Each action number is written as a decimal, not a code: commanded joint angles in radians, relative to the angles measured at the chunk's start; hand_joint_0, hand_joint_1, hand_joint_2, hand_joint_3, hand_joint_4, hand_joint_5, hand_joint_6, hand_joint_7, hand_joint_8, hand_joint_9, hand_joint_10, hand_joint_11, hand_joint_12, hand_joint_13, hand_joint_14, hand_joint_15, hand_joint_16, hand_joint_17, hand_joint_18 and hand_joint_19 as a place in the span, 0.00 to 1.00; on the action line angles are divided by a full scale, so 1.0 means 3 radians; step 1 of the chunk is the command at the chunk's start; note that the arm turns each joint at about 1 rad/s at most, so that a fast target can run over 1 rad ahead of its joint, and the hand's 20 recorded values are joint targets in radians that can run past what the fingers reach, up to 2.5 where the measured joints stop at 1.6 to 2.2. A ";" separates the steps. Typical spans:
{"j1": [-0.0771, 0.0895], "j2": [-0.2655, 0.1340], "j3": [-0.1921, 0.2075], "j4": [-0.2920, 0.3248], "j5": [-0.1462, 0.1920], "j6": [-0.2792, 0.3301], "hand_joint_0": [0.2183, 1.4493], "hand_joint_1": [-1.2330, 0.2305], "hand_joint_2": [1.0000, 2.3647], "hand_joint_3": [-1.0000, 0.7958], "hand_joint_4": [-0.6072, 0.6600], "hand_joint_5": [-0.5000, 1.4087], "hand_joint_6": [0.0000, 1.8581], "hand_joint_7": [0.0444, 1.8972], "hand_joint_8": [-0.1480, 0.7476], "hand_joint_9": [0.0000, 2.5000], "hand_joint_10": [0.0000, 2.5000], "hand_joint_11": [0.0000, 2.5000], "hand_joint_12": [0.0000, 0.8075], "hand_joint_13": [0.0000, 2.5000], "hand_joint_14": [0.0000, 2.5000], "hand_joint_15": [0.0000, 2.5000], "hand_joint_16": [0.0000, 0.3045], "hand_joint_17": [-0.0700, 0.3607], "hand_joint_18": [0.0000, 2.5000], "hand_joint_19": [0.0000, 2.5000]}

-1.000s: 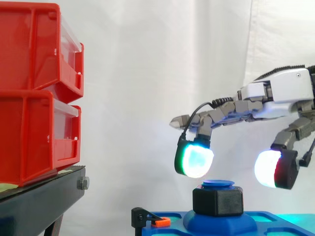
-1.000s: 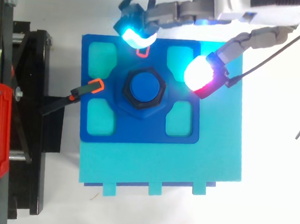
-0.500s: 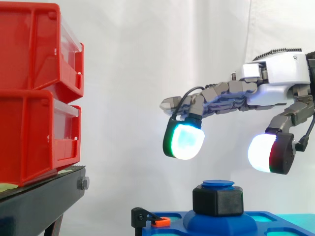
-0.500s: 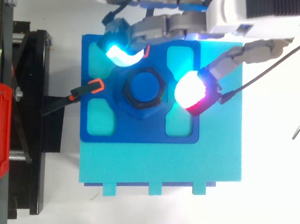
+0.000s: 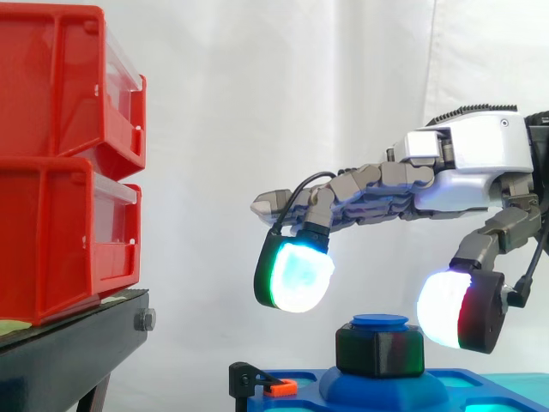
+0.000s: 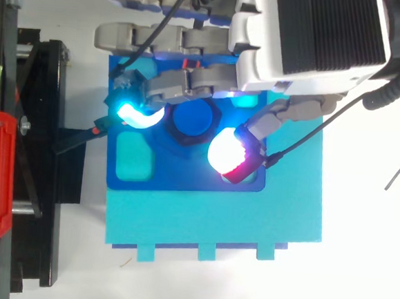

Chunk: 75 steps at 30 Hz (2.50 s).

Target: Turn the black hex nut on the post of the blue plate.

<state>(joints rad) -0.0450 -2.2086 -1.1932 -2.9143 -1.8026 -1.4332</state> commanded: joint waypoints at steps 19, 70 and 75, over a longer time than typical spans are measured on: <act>0.0017 -0.0088 -0.0098 0.0178 0.0016 0.0032 0.22 0.31 0.00 0.28 0.48 0.10 0.27 0.42 0.21 0.00 0.00 0.00 0.29 0.00 0.00 0.02 0.10 0.32 0.01 0.06; -0.0029 -0.0088 -0.0098 0.0122 0.0016 0.0032 0.29 0.35 0.00 0.28 0.49 0.10 0.27 0.43 0.20 0.00 0.00 0.00 0.27 0.00 0.00 0.02 0.09 0.31 0.01 0.07; -0.0029 -0.0088 -0.0103 0.0132 0.0016 0.0032 0.29 0.35 0.00 0.28 0.50 0.10 0.27 0.44 0.20 0.00 0.00 0.00 0.27 0.00 0.00 0.01 0.09 0.31 0.01 0.07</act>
<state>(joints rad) -0.0537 -2.2347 -1.2229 -2.8760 -1.7979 -1.4235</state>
